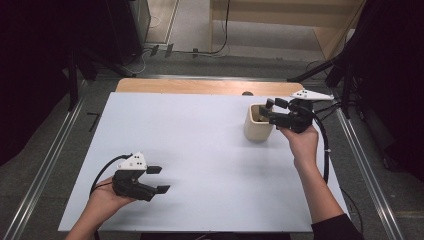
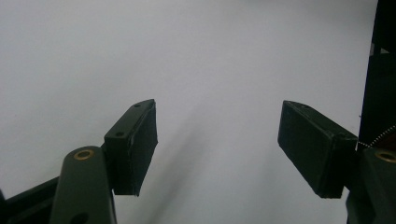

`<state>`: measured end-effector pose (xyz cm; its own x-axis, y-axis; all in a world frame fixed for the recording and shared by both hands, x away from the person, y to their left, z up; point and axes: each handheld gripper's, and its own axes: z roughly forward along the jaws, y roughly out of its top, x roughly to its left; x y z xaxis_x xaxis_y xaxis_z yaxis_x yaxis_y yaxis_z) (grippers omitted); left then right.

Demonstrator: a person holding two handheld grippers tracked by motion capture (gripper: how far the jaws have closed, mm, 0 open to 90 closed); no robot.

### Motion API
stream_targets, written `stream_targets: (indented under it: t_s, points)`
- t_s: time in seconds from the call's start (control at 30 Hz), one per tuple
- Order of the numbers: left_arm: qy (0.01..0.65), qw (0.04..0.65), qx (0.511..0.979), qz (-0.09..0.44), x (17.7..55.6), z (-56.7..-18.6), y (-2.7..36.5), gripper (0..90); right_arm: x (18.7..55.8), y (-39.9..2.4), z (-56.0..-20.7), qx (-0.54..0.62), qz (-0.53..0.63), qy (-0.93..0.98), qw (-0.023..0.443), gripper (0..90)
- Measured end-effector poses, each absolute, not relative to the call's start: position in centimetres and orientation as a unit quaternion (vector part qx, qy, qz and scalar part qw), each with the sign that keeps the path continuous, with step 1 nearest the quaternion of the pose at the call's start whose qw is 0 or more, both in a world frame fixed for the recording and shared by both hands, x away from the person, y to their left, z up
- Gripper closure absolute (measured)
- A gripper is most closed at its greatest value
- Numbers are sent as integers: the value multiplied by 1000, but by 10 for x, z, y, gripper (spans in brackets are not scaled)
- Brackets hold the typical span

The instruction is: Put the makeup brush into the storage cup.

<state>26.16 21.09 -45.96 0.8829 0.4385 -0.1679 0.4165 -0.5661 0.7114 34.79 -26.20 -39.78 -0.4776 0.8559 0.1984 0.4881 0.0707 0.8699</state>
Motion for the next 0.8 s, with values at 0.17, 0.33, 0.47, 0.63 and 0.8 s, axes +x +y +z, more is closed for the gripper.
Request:
stream_targets:
  t_s: [0.17,0.33,0.47,0.63,0.8]
  points:
    - [242,398,885,13,262,-459,211,290,339,-264,-400,469,482,718,178,235]
    - [242,397,885,14,262,-459,212,289,330,-263,-402,465,482,724,166,235]
    - [243,398,884,15,262,-459,213,289,323,-260,-404,458,479,731,162,235]
    - [243,397,885,14,262,-460,212,290,314,-253,-406,443,483,739,156,235]
    - [243,397,885,14,262,-459,212,289,307,-247,-407,429,491,745,146,235]
